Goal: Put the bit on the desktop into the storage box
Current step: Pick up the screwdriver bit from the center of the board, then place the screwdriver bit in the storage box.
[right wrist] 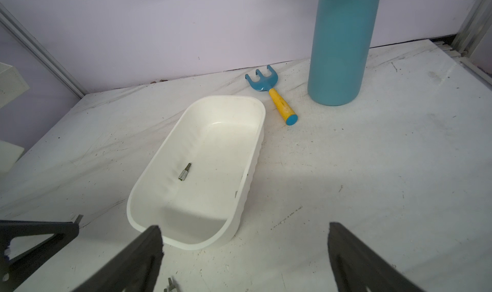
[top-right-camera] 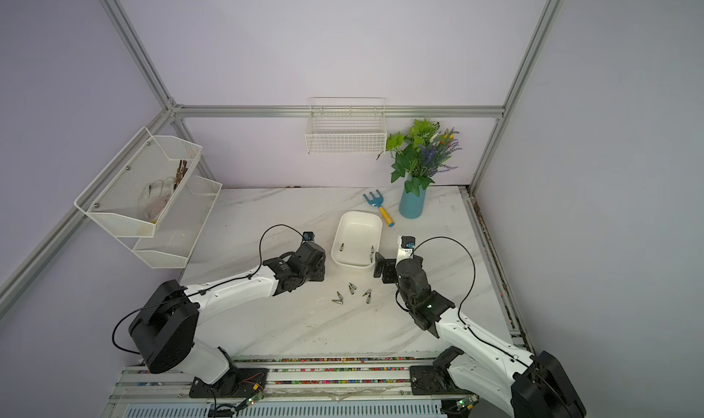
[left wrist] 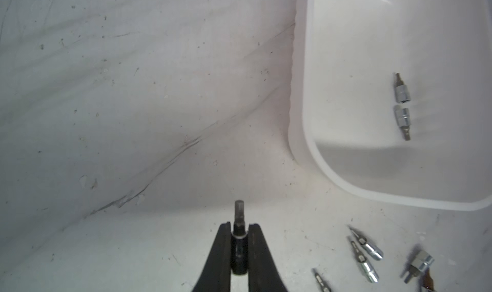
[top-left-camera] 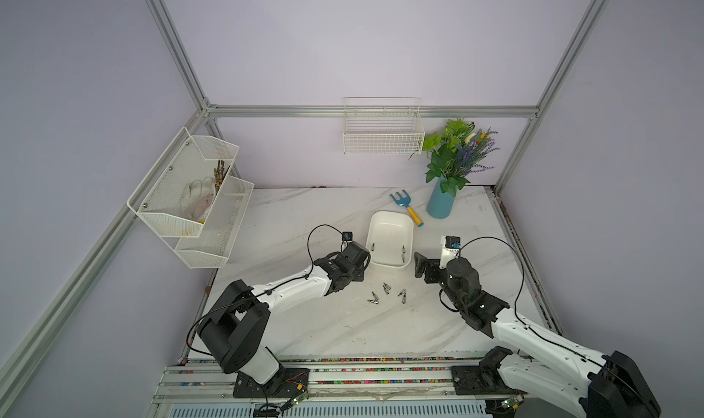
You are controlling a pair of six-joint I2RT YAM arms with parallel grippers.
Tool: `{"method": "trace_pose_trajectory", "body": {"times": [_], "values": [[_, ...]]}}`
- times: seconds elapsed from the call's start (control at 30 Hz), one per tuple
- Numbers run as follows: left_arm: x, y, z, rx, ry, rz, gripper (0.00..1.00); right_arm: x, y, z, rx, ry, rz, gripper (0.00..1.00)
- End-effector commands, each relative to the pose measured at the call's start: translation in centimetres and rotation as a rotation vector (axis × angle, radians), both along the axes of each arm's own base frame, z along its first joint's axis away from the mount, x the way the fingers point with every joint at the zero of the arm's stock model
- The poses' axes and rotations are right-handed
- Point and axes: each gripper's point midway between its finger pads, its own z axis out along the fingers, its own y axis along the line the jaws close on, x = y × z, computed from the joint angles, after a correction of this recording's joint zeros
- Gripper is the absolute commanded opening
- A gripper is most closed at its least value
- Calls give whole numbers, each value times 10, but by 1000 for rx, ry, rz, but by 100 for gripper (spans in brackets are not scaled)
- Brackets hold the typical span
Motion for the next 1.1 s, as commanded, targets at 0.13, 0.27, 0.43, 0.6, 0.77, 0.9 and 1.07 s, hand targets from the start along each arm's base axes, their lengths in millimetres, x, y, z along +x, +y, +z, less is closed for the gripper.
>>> {"method": "trace_pose_trajectory", "body": {"times": [0.13, 0.27, 0.43, 0.6, 0.77, 0.9, 1.07], "values": [[43, -67, 51, -127, -117, -167, 13, 2, -3, 2, 11, -16, -18, 100], [68, -98, 49, -140, -127, -217, 13, 1, -4, 3, 10, -19, -22, 100], [97, -126, 37, -140, -141, -250, 13, 2, -5, 3, 8, -21, -25, 100], [113, -133, 31, -148, -141, -250, 13, 2, -5, 2, 3, -20, -25, 100], [115, -131, 35, -162, -144, -256, 46, 2, -5, 3, 4, -22, -26, 100], [107, -122, 50, -171, -165, -252, 59, 2, -4, 3, 4, -22, -23, 100], [88, -97, 78, -169, -217, -225, 66, 1, -3, 2, 2, -20, -15, 100]]}}
